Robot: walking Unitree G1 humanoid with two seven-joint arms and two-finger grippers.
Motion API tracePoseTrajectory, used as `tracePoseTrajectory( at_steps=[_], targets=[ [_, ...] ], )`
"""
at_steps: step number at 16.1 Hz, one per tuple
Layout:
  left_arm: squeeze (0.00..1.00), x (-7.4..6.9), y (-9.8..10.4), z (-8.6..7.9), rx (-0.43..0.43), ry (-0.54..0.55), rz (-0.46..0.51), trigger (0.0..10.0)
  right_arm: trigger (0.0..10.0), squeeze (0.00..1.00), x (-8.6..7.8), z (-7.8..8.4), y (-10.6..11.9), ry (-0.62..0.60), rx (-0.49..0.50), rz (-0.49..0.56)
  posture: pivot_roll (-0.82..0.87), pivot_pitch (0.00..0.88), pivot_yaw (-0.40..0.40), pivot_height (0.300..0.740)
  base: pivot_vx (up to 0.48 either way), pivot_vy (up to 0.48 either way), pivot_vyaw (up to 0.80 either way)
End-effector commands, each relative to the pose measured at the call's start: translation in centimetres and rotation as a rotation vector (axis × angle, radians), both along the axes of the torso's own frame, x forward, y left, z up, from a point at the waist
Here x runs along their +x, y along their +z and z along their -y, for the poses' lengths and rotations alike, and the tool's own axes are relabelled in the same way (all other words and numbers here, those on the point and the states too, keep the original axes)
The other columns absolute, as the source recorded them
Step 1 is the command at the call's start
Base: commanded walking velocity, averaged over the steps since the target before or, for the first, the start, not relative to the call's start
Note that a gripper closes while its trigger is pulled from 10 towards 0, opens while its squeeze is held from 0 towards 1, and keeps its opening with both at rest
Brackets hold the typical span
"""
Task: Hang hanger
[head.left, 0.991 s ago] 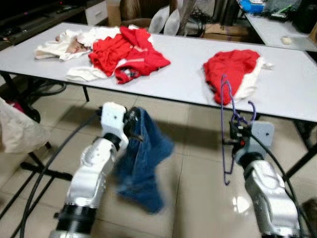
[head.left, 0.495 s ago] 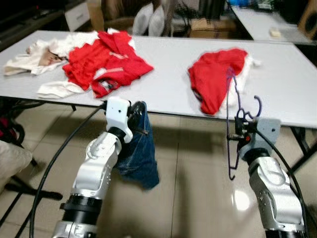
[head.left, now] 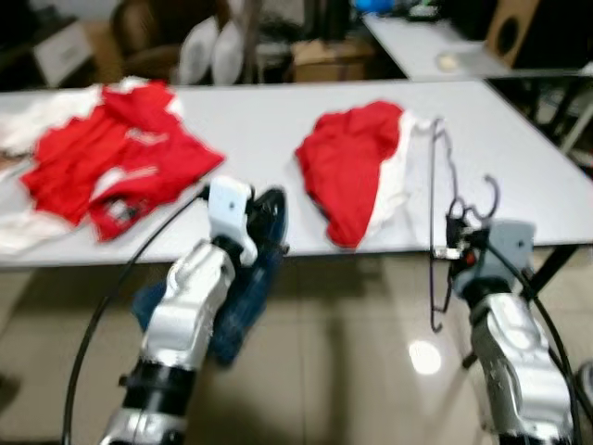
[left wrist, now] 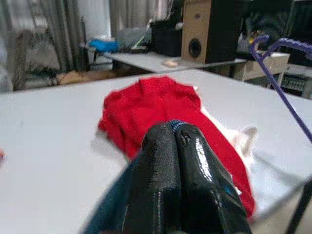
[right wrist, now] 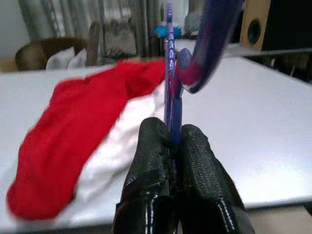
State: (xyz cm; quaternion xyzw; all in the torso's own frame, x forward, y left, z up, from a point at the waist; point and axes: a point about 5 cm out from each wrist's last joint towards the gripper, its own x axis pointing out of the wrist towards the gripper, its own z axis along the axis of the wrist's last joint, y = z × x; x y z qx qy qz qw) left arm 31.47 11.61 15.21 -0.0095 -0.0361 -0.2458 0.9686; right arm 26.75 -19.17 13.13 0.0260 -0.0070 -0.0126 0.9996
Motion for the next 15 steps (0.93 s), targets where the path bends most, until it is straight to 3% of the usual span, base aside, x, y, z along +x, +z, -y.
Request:
tracePoseTrajectory(
  at_steps=[1, 5, 10, 15],
  targets=[
    [0.0, 0.0, 0.4, -0.5, -0.007, -0.006, 0.01, 10.0, 10.0, 0.0, 0.0, -0.6, 0.4, 0.015, 0.018, 0.025, -0.11, 0.004, 0.036, 0.74, 0.428, 0.0, -0.8],
    [0.0, 0.2, -0.6, -1.1, -0.006, 0.038, -0.047, 10.0, 10.0, 0.0, -0.1, -0.8, 0.3, 0.038, 0.009, 0.018, -0.1, 0.004, 0.037, 0.74, 0.288, 0.0, -0.72],
    [0.0, 0.0, -0.7, -2.0, -0.019, 0.106, -0.042, 10.0, 10.0, 0.0, 0.1, -2.1, 0.7, 0.131, -0.073, 0.016, -0.1, 0.004, 0.019, 0.74, 0.0, -0.055, 0.0],
    [0.0, -0.3, -0.5, -1.6, -0.009, 0.095, -0.024, 10.0, 10.0, 0.0, 0.4, -1.5, 0.7, 0.113, -0.078, 0.016, -0.09, 0.0, 0.003, 0.74, 0.0, -0.424, 0.8]
  ],
)
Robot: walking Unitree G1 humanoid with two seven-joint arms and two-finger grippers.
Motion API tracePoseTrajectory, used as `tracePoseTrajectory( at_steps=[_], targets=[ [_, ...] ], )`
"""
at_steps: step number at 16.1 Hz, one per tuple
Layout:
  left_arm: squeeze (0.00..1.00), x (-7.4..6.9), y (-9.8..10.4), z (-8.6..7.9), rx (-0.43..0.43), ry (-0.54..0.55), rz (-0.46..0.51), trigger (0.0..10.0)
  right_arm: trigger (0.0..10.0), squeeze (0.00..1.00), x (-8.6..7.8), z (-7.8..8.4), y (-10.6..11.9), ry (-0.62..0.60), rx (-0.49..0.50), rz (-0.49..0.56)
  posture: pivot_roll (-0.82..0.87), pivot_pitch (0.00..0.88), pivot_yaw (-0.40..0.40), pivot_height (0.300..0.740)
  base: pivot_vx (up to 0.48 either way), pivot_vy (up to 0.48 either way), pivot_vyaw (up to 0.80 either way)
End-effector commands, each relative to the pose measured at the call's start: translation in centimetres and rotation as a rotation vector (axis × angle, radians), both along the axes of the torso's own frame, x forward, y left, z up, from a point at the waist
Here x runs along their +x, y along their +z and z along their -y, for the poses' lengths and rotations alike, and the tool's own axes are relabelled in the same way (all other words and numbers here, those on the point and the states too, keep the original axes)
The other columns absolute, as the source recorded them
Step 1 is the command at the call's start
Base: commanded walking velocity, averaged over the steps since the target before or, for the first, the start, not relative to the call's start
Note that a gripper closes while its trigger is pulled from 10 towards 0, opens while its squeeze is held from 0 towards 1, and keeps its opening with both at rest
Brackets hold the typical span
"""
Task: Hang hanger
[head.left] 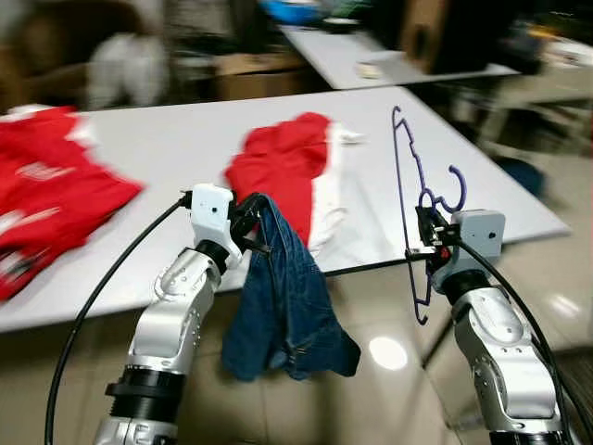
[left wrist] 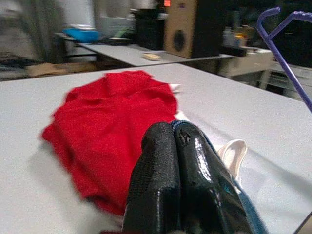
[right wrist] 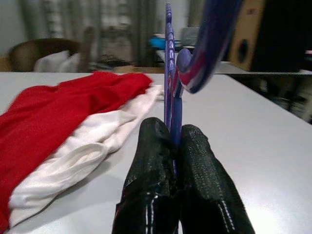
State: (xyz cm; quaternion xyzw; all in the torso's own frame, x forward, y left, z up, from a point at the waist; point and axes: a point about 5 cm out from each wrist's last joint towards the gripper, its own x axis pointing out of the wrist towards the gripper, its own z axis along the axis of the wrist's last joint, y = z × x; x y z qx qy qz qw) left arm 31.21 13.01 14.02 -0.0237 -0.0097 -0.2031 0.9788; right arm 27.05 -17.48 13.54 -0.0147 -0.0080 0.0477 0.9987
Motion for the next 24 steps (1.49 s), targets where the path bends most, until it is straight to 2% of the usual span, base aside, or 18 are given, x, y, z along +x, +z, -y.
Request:
tracePoseTrajectory(
  at_steps=[1, 5, 11, 14, 18, 22, 23, 24],
  targets=[
    [0.0, 0.0, 0.6, -0.1, 0.012, 0.007, 0.036, 10.0, 10.0, 0.0, 0.1, 0.3, 0.3, -0.009, 0.004, 0.011, -0.1, 0.0, 0.0, 0.74, 0.0, -0.424, 0.8],
    [0.0, -0.1, 0.7, 0.3, 0.02, -0.004, 0.043, 10.0, 10.0, 0.0, 0.1, 0.5, 0.5, -0.017, -0.016, 0.011, -0.1, 0.0, -0.003, 0.74, 0.0, -0.41, 0.77],
    [0.0, -0.2, 0.6, 0.4, 0.039, -0.016, 0.047, 10.0, 10.0, 0.0, 0.0, 0.6, 0.3, -0.035, 0.019, 0.004, -0.1, 0.0, -0.002, 0.74, 0.0, -0.335, 0.0],
    [0.0, -0.2, 0.5, 0.3, 0.023, 0.0, 0.034, 10.0, 10.0, 0.0, -0.2, 0.9, 0.1, -0.056, 0.026, -0.017, -0.11, 0.009, -0.009, 0.74, 0.0, 0.0, 0.0],
    [0.0, -0.5, 0.1, 0.2, 0.015, 0.003, 0.023, 10.0, 10.0, 0.0, -0.5, 1.1, 0.4, -0.054, 0.026, -0.018, -0.14, 0.023, -0.001, 0.74, 0.0, 0.0, -0.65],
    [0.0, 0.2, 1.2, 0.6, 0.019, -0.041, 0.065, 10.0, 10.0, 0.0, -0.4, 1.4, 0.8, -0.044, 0.008, -0.007, -0.13, 0.015, 0.009, 0.74, 0.0, 0.0, -0.8],
    [0.0, 0.4, 1.5, 0.5, 0.02, -0.038, 0.072, 10.0, 10.0, 0.0, -0.3, 1.3, 1.0, -0.026, -0.005, -0.002, -0.13, 0.015, 0.011, 0.74, 0.0, 0.0, -0.8],
    [0.0, 0.8, 1.9, 0.2, 0.015, -0.027, 0.082, 10.0, 10.0, 0.0, -0.2, 0.8, 1.3, 0.062, -0.045, 0.01, -0.13, 0.014, 0.018, 0.74, 0.24, 0.0, 0.0]
  ],
)
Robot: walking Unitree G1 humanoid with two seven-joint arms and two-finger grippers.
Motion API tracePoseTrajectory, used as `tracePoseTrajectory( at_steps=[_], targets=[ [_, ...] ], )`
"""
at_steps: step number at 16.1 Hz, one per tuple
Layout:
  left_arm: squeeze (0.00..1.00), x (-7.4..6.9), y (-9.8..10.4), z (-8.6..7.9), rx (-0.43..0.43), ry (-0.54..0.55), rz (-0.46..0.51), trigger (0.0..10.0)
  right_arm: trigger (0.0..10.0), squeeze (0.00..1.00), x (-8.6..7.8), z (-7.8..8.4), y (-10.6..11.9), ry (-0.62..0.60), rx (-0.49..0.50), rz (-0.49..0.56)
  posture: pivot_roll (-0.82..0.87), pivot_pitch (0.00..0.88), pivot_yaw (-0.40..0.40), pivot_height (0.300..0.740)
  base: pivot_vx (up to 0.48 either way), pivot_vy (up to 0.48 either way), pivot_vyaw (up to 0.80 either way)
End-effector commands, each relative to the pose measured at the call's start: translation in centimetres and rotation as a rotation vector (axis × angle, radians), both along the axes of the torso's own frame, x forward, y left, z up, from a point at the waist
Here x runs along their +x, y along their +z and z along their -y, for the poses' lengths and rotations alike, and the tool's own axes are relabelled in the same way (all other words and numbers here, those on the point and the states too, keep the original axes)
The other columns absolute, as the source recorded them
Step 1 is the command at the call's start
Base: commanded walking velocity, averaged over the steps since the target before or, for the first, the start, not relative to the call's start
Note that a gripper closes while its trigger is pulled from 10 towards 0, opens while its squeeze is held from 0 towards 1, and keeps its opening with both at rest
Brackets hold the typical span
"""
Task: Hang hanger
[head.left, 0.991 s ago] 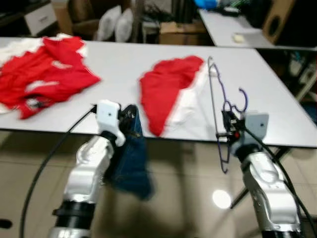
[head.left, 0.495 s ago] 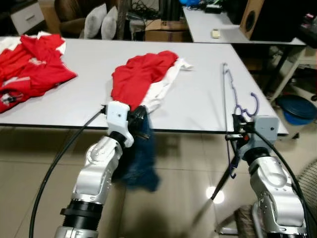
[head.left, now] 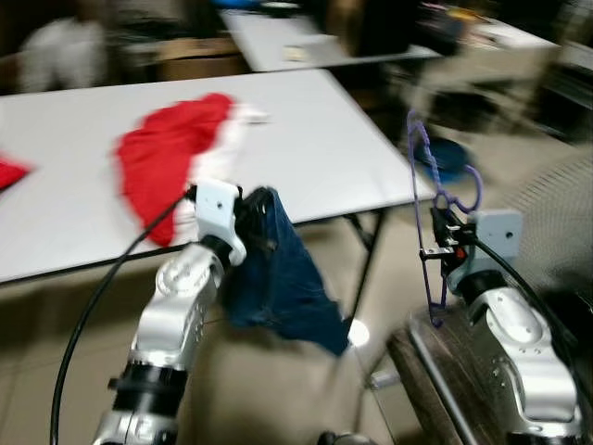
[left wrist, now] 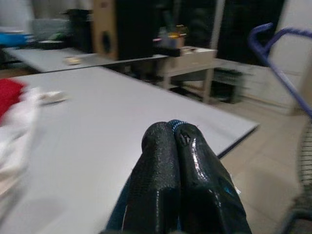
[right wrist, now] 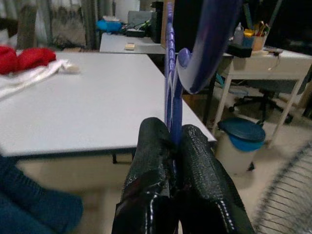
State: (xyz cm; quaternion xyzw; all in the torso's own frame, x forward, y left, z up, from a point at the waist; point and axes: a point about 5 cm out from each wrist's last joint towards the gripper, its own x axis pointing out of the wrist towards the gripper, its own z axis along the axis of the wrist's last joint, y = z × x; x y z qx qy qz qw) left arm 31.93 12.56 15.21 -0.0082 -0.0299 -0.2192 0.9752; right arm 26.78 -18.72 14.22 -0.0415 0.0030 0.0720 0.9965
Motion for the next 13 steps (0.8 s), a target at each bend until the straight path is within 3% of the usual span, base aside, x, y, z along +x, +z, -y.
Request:
tracePoseTrajectory(
  at_steps=[1, 3, 8, 13],
  targets=[
    [0.0, 0.4, 1.0, -0.3, 0.006, 0.008, 0.038, 10.0, 10.0, 0.0, 0.1, -0.9, 1.0, 0.094, -0.012, 0.037, -0.13, 0.011, 0.025, 0.74, 0.289, 0.0, 0.0],
    [0.0, 1.1, 2.1, -0.1, 0.031, -0.006, 0.069, 10.0, 10.0, 0.0, 0.1, -1.0, 2.5, 0.212, -0.043, 0.058, -0.14, 0.009, 0.024, 0.74, 0.298, 0.0, 0.0],
    [0.0, 3.1, 4.2, -0.4, 0.037, -0.001, 0.113, 10.0, 10.0, 0.0, -0.4, 1.3, 5.1, 0.383, -0.196, 0.064, -0.14, 0.0, 0.03, 0.74, 0.34, 0.0, 0.0],
    [0.0, 4.6, 5.5, -0.3, 0.056, -0.022, 0.137, 10.0, 10.0, 0.0, -1.8, 2.0, 6.5, 0.513, -0.218, 0.036, -0.14, 0.0, 0.026, 0.74, 0.367, 0.0, 0.0]
  ],
)
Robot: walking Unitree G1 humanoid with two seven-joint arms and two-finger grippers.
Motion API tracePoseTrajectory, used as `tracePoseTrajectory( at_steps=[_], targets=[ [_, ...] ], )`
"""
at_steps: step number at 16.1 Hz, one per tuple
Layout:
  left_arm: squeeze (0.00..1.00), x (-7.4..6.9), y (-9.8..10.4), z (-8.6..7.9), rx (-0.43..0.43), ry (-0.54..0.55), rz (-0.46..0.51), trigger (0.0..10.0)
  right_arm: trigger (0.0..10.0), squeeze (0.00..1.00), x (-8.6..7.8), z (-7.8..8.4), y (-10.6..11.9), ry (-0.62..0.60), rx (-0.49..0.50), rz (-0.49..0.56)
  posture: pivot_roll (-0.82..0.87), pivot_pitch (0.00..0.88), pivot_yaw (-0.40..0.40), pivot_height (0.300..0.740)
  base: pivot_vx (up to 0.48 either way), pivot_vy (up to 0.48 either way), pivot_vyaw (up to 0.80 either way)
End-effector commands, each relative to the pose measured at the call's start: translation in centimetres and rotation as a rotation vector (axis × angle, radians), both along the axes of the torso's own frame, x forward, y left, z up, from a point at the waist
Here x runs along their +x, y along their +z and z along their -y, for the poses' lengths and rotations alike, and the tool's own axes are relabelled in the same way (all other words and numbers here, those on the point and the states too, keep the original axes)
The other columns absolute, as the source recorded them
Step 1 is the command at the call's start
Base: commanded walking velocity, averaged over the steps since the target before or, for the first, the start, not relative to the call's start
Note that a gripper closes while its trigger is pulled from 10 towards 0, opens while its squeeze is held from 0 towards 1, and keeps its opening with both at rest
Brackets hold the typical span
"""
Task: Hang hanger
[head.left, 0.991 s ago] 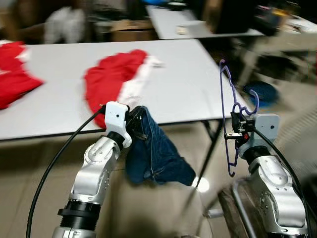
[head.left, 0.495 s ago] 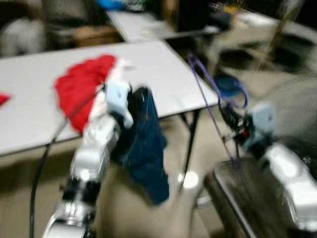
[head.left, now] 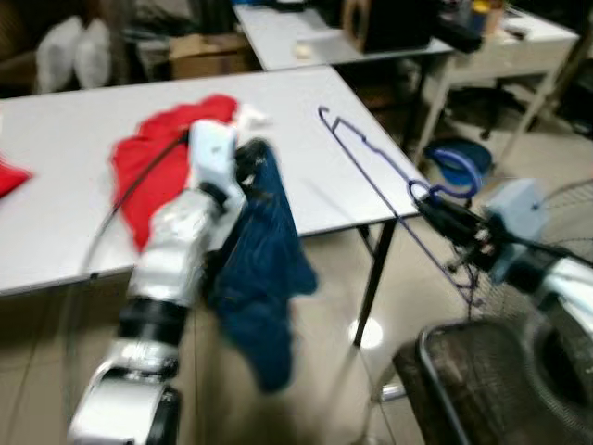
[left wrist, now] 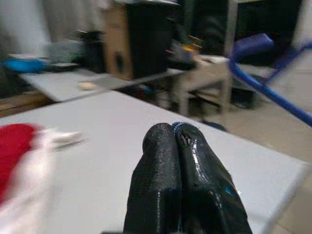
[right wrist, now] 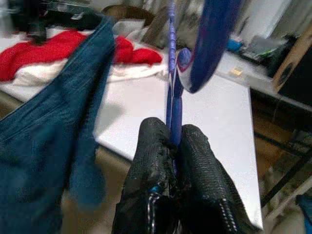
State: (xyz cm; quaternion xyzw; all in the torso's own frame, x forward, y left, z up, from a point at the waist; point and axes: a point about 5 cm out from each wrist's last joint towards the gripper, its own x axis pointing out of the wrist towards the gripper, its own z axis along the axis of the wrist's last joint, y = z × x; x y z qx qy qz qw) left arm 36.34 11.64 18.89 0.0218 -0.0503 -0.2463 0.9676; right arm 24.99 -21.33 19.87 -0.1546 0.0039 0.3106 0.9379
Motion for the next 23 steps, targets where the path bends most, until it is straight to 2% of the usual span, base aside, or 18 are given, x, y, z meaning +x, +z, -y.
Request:
tracePoseTrajectory(
  at_steps=[1, 4, 6, 8, 11, 15, 18, 19, 21, 23],
  targets=[
    [0.0, 0.9, 2.5, -1.4, 0.017, 0.027, 0.092, 10.0, 10.0, 0.0, -0.8, 0.3, 1.2, 0.078, -0.016, 0.008, -0.14, 0.0, 0.026, 0.74, 0.379, 0.0, 0.0],
    [0.0, 2.3, 4.6, -1.0, 0.032, -0.004, 0.132, 10.0, 10.0, 0.0, -2.4, 1.3, 1.6, 0.172, -0.11, -0.061, -0.15, 0.0, 0.033, 0.74, 0.398, 0.0, 0.0],
    [0.0, 3.1, 6.0, -0.5, 0.041, -0.023, 0.16, 10.0, 10.0, 0.0, -2.9, 1.6, 1.5, 0.191, -0.129, -0.092, -0.15, 0.0, 0.04, 0.74, 0.407, 0.0, 0.0],
    [0.0, 3.7, 7.3, -0.3, 0.045, -0.024, 0.187, 10.0, 10.0, 0.0, -3.2, 1.3, 1.3, 0.225, -0.136, -0.11, -0.15, 0.0, 0.045, 0.74, 0.412, 0.0, 0.0],
    [0.0, 4.2, 8.0, -0.7, 0.042, -0.001, 0.206, 10.0, 10.0, 0.0, -3.3, 0.7, 1.5, 0.266, -0.123, -0.107, -0.15, 0.0, 0.045, 0.74, 0.415, 0.0, 0.0],
    [0.0, 4.4, 7.8, -1.7, 0.037, 0.031, 0.206, 10.0, 10.0, 0.0, -2.3, -0.9, 0.8, 0.287, -0.114, -0.106, -0.15, 0.0, 0.039, 0.74, 0.415, 0.0, 0.0],
    [0.0, 4.5, 7.7, -3.2, 0.048, 0.086, 0.204, 10.0, 10.0, 0.0, -1.7, -2.1, 0.5, 0.345, -0.121, -0.113, -0.14, 0.0, 0.023, 0.74, 0.398, 0.0, 0.0],
    [0.0, 4.4, 8.0, -3.5, 0.002, 0.072, 0.213, 10.0, 10.0, 0.0, -1.7, -2.1, 0.5, 0.357, -0.13, -0.116, -0.14, 0.0, 0.021, 0.74, 0.0, 0.0, 0.0],
    [0.0, 4.2, 8.3, -3.2, 0.035, 0.02, 0.225, 10.0, 10.0, 0.0, -1.3, -2.1, 0.5, 0.391, -0.157, -0.131, -0.14, 0.0, 0.015, 0.74, 0.0, 0.0, 0.0],
    [0.0, 4.0, 9.1, -3.0, 0.031, -0.013, 0.265, 10.0, 10.0, 0.0, -0.7, -2.2, 0.3, 0.421, -0.177, -0.145, -0.13, 0.0, 0.005, 0.74, 0.0, 0.0, 0.0]
  ],
)
